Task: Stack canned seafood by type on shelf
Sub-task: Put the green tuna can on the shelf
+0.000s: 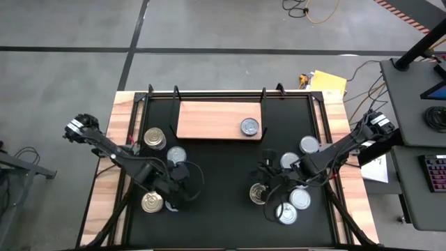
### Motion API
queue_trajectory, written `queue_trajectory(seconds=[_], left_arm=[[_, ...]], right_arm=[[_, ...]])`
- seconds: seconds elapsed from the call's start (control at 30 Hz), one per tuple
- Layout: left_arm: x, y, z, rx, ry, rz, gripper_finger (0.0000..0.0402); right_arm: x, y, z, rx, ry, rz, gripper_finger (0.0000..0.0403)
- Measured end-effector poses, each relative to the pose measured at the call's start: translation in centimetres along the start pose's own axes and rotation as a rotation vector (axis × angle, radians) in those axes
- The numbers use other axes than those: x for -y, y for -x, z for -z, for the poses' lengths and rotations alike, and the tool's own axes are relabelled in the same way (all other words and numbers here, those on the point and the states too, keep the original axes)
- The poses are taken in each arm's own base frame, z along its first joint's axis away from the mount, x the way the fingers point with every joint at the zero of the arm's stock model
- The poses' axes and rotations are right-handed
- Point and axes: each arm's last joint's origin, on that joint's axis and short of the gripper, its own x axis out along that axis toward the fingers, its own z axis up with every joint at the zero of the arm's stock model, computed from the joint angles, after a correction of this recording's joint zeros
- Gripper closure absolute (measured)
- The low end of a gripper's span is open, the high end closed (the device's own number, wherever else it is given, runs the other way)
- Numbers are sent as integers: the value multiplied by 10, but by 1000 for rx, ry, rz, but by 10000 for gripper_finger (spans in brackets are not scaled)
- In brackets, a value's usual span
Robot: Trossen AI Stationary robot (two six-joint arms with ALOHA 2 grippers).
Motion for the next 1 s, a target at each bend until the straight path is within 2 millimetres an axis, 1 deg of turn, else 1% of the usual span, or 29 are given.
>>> queue_trajectory(seconds=[0.13, 0.23, 0.37, 0.47, 0.7, 0.83, 1.0], left_arm=[[12, -17, 3, -113, 20, -47, 401], [17, -27, 6, -154, 18, -109, 401], [17, -35, 8, -180, 35, -213, 401], [13, -40, 11, -198, 43, -281, 401], [9, -52, 14, -175, 78, -345, 401], [5, -55, 7, -82, 163, -386, 401], [-2, -56, -1, -75, 258, -430, 394]], right_arm=[[-2, -3, 0, 14, -23, -3, 394], [-3, -4, -2, 35, -3, -7, 394], [-3, -4, -4, 46, 17, -9, 394], [-3, -4, -3, 46, 18, -9, 394], [-3, -4, -3, 44, 16, -9, 394], [-3, -4, -4, 50, 11, -10, 394], [-3, -4, -5, 66, 2, -13, 394]])
